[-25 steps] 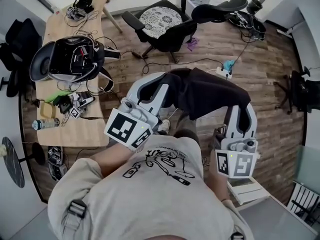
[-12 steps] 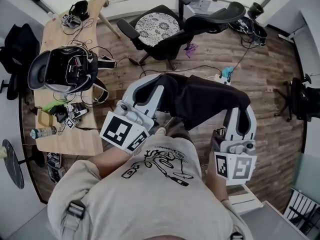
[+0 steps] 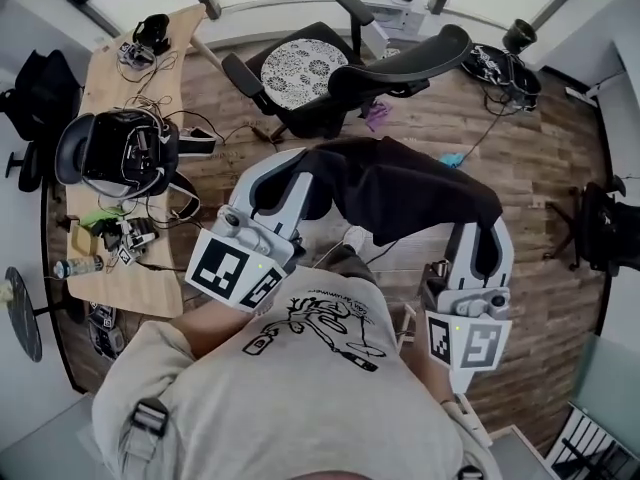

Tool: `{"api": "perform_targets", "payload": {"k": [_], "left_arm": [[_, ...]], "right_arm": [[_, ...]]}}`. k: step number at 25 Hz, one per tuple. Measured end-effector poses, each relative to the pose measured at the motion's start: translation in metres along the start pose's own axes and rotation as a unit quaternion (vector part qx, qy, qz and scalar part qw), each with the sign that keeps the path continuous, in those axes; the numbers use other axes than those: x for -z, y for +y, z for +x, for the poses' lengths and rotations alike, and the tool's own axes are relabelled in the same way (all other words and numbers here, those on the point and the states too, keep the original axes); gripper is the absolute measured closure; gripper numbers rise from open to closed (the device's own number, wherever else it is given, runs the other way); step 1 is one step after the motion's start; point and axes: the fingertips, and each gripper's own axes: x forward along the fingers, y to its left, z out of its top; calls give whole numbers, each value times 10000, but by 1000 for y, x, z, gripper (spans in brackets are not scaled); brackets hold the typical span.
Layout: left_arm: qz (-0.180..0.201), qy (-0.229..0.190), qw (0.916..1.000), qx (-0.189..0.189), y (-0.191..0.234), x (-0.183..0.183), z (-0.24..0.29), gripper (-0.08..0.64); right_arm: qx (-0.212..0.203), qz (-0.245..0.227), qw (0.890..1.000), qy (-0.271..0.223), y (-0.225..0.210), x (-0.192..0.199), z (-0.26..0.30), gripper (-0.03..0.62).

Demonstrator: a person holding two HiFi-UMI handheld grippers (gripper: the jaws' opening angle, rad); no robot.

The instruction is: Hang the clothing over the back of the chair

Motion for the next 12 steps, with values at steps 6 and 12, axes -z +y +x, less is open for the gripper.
{"api": "perform_targets", "payload": {"k": [6,12], "left_arm": [[-43,-211,9995,-230,-8,-12,44,555],[15,-385,9986,-351,1,-31,65,555]], "right_arm": [[-472,-188,9985,-180,-43,-11,32,583],[-738,-313,9964,-278,-59,-25,64,583]]}}
